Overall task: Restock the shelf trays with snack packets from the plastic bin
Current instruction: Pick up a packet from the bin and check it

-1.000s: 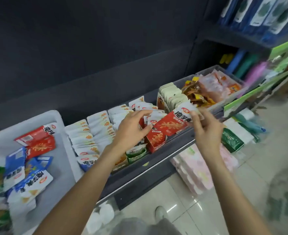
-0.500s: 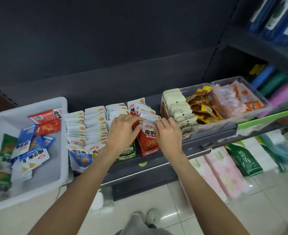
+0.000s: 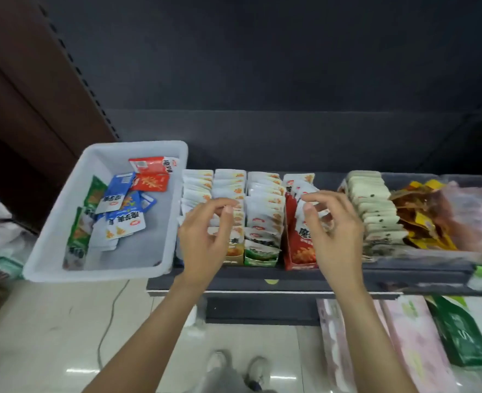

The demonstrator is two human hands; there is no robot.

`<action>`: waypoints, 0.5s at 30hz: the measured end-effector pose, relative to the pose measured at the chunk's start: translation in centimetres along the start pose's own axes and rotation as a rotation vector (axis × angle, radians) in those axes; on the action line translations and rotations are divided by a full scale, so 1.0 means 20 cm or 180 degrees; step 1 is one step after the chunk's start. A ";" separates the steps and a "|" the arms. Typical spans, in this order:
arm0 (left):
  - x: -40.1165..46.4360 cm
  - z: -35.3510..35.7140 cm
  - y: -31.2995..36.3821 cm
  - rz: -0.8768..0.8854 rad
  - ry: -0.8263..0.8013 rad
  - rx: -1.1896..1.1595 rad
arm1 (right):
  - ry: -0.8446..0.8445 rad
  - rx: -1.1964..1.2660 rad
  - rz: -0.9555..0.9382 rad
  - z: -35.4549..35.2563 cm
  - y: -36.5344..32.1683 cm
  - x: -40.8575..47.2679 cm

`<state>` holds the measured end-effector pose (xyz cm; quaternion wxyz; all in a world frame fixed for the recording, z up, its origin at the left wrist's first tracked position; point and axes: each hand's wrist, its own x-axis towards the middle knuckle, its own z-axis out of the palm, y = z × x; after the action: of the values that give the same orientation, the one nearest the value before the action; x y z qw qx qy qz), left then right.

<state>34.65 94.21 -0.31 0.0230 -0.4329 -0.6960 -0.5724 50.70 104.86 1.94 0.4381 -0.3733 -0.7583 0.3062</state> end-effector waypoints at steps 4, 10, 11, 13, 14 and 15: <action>-0.01 -0.41 -0.20 -0.0446 0.0560 0.0118 | -0.1330 0.0472 -0.0102 0.26 -0.28 0.01; 0.19 -0.92 -0.81 -0.1044 -0.0227 0.1298 | -0.2614 0.0037 -0.0501 0.95 -0.50 0.05; 0.23 -0.96 -0.91 -0.1085 -0.0457 0.1495 | -0.2715 -0.0072 -0.0512 1.08 -0.53 0.08; 0.33 -1.01 -1.06 -0.1167 -0.0919 0.1735 | -0.2754 -0.0261 -0.0493 1.33 -0.56 0.14; 0.37 -1.02 -1.11 -0.1172 -0.1148 0.1825 | -0.2749 -0.0362 -0.0434 1.45 -0.56 0.18; 0.42 -1.01 -1.16 -0.1130 -0.1390 0.1931 | -0.2741 -0.0509 -0.0358 1.57 -0.54 0.22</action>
<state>5.48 83.19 -7.01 -0.0976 -0.3909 -0.8856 -0.2311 17.98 98.42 -1.04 0.0679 -0.2025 -0.9121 0.3499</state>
